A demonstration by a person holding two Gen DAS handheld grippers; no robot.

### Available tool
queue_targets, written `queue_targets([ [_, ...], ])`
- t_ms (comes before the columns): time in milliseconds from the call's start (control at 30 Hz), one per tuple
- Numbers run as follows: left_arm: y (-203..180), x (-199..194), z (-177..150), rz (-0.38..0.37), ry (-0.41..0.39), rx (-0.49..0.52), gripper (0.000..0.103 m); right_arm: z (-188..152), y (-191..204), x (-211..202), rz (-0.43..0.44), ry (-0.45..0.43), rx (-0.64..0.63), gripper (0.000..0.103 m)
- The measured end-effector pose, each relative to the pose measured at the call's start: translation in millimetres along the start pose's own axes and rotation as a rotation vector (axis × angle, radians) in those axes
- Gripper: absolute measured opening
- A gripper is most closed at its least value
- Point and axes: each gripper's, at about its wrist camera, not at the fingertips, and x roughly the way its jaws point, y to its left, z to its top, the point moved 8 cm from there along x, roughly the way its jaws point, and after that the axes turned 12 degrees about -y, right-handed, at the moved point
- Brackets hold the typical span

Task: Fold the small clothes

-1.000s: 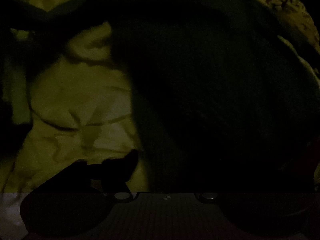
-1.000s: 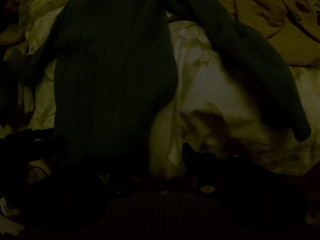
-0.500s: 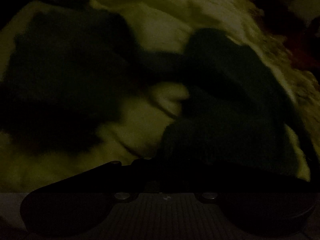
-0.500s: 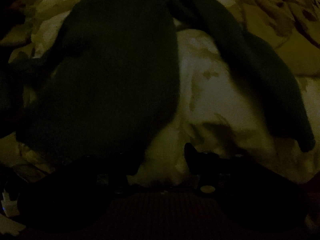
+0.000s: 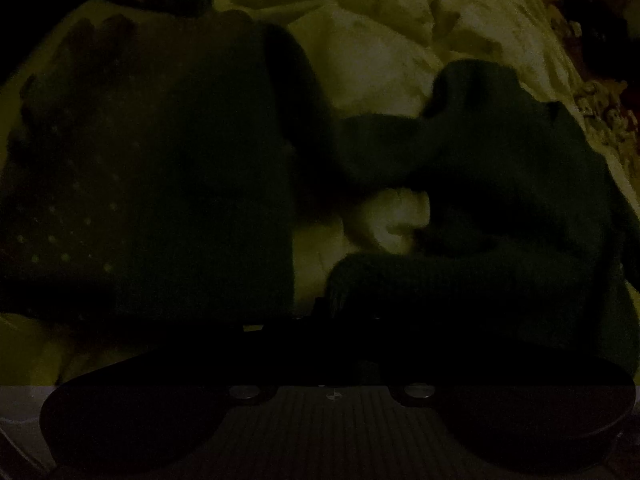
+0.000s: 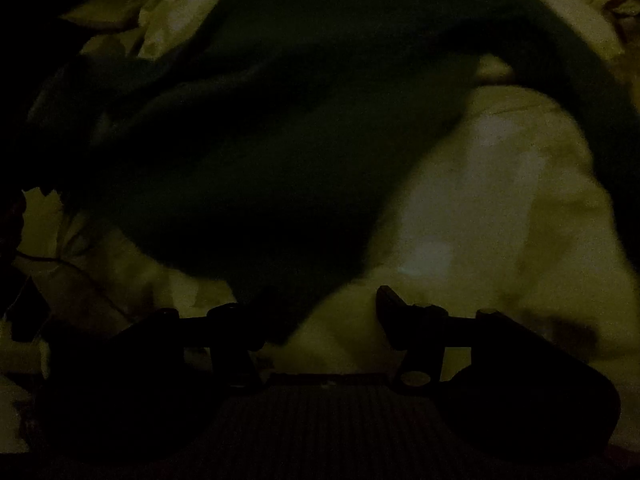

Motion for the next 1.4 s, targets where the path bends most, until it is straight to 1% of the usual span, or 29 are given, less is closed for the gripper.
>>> queue_targets([
  [100,0.4,-0.6,-2.6,-0.008,0.012,0.009,0.072,-5.6,3.5,16.6,0.031,0.044,0.057,0.053],
  [167,-0.3,0.3,-4.6,-0.008,0.021,0.014,0.072,-6.9,1.8,24.8,0.052,0.065,0.160,0.051],
  [233,-1.1,1.5,-6.8,-0.009,0.034,0.010,0.072,-9.2,-4.9,33.2,0.037,0.070,0.234,0.050],
  [300,-3.5,2.6,-9.0,-0.010,0.043,0.014,0.072,-13.1,-14.0,43.5,0.018,0.074,0.321,0.045],
  [333,-4.9,1.9,-9.4,-0.013,0.043,0.019,0.072,-14.5,-19.3,45.6,0.016,0.077,0.378,0.035],
  [367,-7.2,1.4,-9.7,-0.018,0.045,0.024,0.072,-15.0,-24.6,43.9,0.025,0.070,0.443,0.019],
  [400,-8.1,0.3,-10.5,-0.025,0.051,0.030,0.072,-15.2,-28.7,39.7,0.040,0.063,0.496,0.012],
  [433,-9.5,-1.2,-11.8,-0.034,0.060,0.036,0.072,-15.1,-32.2,32.1,0.054,0.053,0.538,0.012],
  [500,-14.4,-9.4,-14.6,-0.063,0.078,0.054,0.072,-11.4,-35.8,8.6,0.074,0.015,0.567,0.011],
  [600,-26.5,-33.4,-17.9,-0.138,0.074,0.102,0.072,-4.6,-42.7,-47.9,0.122,-0.024,0.580,0.011],
  [667,-34.4,-50.1,-24.1,-0.177,0.083,0.112,0.072,-0.2,-50.1,-86.2,0.137,-0.031,0.544,0.011],
  [733,-42.8,-60.1,-36.1,-0.212,0.108,0.099,0.071,-1.4,-57.9,-115.9,0.102,-0.026,0.500,0.010],
  [833,-57.0,-62.0,-61.1,-0.227,0.147,0.107,0.071,-5.4,-64.9,-134.8,0.066,-0.029,0.494,0.010],
  [933,-63.8,-51.9,-90.7,-0.214,0.197,0.079,0.070,-14.2,-72.5,-130.2,0.017,-0.025,0.462,0.010],
  [1067,-60.6,-29.1,-127.0,-0.168,0.248,0.124,0.070,-29.6,-82.4,-109.6,-0.021,0.022,0.455,0.010],
  [1167,-53.5,-11.6,-141.7,-0.141,0.260,0.150,0.070,-46.2,-91.7,-92.3,-0.057,0.056,0.451,0.010],
  [1267,-50.7,1.4,-148.5,-0.134,0.265,0.178,0.070,-59.0,-99.2,-72.5,-0.088,0.078,0.465,0.010],
  [1400,-55.9,14.2,-156.4,-0.122,0.267,0.225,0.072,-67.1,-103.8,-54.4,-0.117,0.094,0.475,0.010],
])
